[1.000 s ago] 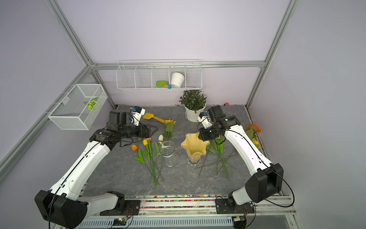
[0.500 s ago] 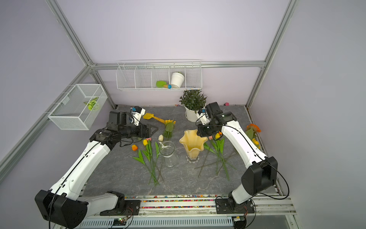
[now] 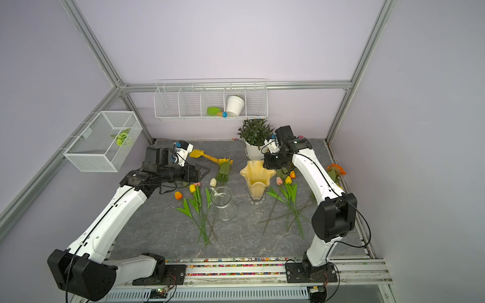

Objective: Arrange the flowers in different vases according to their variety
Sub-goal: Move the vase to the center of the board.

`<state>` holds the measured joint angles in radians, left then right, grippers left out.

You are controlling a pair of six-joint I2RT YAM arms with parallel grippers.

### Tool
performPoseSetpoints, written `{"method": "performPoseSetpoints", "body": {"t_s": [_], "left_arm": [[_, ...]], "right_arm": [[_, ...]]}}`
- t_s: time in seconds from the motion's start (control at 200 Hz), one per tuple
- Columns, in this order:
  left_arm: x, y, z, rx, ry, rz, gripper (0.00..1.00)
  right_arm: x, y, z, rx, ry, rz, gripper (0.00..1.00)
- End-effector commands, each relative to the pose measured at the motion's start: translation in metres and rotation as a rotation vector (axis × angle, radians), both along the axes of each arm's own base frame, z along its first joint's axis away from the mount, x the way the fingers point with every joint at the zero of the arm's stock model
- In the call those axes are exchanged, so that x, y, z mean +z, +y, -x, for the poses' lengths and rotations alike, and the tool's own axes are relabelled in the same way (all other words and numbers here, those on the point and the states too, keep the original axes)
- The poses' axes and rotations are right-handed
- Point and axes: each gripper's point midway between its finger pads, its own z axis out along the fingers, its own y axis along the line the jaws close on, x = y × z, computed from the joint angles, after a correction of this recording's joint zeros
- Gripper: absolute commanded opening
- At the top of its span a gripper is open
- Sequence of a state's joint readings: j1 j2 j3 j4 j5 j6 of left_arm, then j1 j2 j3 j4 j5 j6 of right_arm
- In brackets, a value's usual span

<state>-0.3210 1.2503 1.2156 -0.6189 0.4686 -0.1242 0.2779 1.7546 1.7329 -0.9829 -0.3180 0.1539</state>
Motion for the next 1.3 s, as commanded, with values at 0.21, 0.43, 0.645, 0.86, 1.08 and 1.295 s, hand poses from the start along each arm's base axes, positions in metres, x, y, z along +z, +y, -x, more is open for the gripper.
{"method": "performPoseSetpoints", "body": {"t_s": [0.21, 0.43, 0.645, 0.86, 1.08, 1.295], "left_arm": [[0.001, -0.001, -0.003, -0.005, -0.018, -0.014, 1.00], [0.000, -0.001, -0.003, -0.007, -0.018, -0.017, 1.00], [0.001, -0.001, -0.002, -0.009, -0.023, -0.019, 1.00], [0.000, 0.000, -0.002, -0.009, -0.025, -0.019, 1.00], [0.002, 0.001, -0.001, -0.011, -0.037, -0.021, 1.00], [0.009, 0.002, 0.002, -0.010, -0.055, -0.020, 1.00]], "right_arm": [[-0.014, -0.004, -0.028, -0.006, -0.038, 0.020, 0.00], [-0.015, -0.003, -0.021, 0.008, -0.017, 0.017, 0.38], [-0.007, -0.005, -0.020, 0.006, -0.046, 0.024, 0.85], [0.012, -0.004, -0.022, 0.013, -0.089, 0.010, 0.92], [0.057, -0.008, -0.014, 0.009, -0.177, -0.004, 0.93], [0.111, -0.019, 0.014, -0.004, -0.338, 0.033, 0.92]]}}
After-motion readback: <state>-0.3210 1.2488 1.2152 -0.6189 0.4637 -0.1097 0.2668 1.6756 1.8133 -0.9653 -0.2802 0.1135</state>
